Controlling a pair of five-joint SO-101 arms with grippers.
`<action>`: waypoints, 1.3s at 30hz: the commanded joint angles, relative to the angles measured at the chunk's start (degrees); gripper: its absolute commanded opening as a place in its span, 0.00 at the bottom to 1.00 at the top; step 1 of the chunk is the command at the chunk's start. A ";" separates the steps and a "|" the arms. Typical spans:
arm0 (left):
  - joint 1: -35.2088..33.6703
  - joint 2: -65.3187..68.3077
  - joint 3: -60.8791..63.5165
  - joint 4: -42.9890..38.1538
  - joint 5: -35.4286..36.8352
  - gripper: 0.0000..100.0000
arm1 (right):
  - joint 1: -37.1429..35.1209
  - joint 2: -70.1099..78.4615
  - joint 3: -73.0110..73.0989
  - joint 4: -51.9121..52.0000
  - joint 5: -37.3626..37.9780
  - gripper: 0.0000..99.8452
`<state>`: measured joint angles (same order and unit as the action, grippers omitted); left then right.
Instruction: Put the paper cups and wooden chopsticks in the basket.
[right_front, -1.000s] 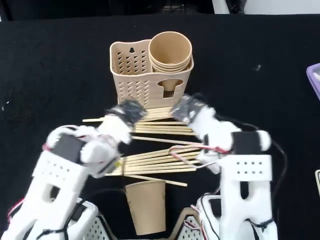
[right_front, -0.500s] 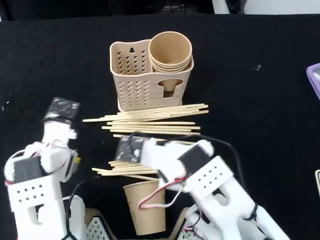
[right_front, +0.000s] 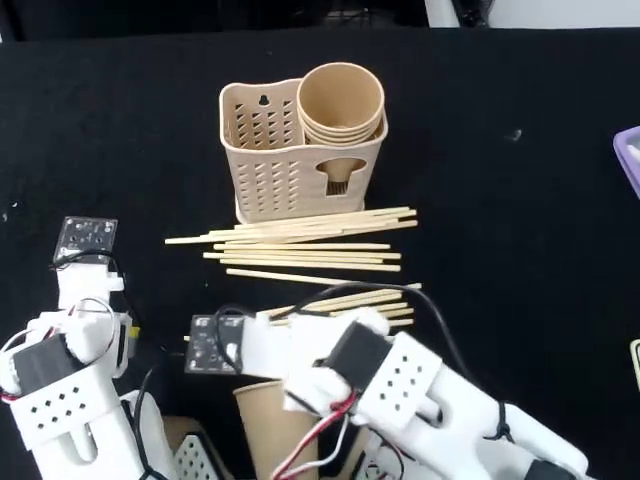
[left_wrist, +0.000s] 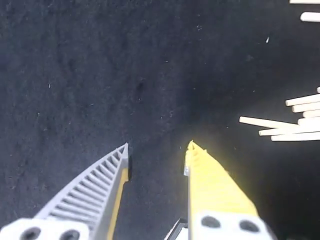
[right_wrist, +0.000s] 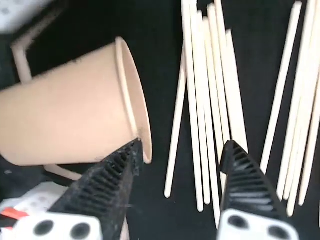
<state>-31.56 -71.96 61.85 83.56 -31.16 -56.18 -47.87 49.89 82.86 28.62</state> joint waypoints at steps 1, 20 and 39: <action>-0.66 -0.44 0.13 -0.35 -0.62 0.19 | -2.81 -1.89 -6.46 2.11 -2.90 0.26; -0.92 -0.44 0.13 -0.26 -0.62 0.19 | -10.37 -0.22 -0.13 2.46 -0.53 0.36; -0.92 -0.44 -0.40 -0.26 -0.62 0.19 | 10.73 15.69 4.79 -15.91 2.55 0.32</action>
<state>-32.18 -71.96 62.29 83.56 -31.16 -56.00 -34.24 54.73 70.55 29.85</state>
